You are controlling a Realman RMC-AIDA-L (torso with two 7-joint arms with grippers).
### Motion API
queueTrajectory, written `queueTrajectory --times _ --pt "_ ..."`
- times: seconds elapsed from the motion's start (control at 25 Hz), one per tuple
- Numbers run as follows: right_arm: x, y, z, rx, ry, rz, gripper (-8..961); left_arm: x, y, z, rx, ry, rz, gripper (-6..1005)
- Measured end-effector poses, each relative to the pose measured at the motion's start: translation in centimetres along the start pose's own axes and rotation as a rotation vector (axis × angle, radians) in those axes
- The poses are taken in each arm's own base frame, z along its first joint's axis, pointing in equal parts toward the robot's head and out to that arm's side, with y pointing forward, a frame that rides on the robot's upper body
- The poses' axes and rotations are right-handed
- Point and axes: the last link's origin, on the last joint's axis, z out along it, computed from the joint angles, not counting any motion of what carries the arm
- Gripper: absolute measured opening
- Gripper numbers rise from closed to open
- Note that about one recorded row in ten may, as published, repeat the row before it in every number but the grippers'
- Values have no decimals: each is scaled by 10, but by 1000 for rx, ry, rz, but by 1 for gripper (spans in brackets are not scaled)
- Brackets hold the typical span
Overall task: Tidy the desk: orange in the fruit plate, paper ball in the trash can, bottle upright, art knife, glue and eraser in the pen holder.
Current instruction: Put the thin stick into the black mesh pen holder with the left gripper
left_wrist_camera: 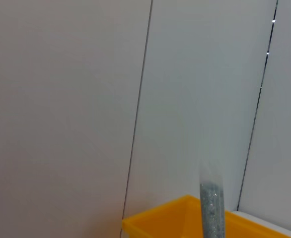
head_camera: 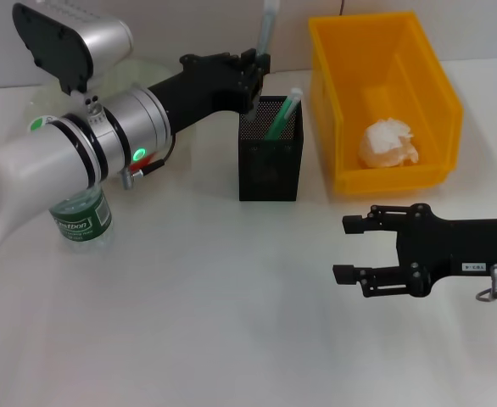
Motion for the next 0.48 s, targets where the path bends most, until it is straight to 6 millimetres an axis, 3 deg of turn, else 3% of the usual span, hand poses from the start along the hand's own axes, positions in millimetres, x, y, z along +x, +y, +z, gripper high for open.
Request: queueTrajectory --times 0.48 --pt "0 0 1 -1 0 2 766 -8 4 0 -10 -15 -2 131"
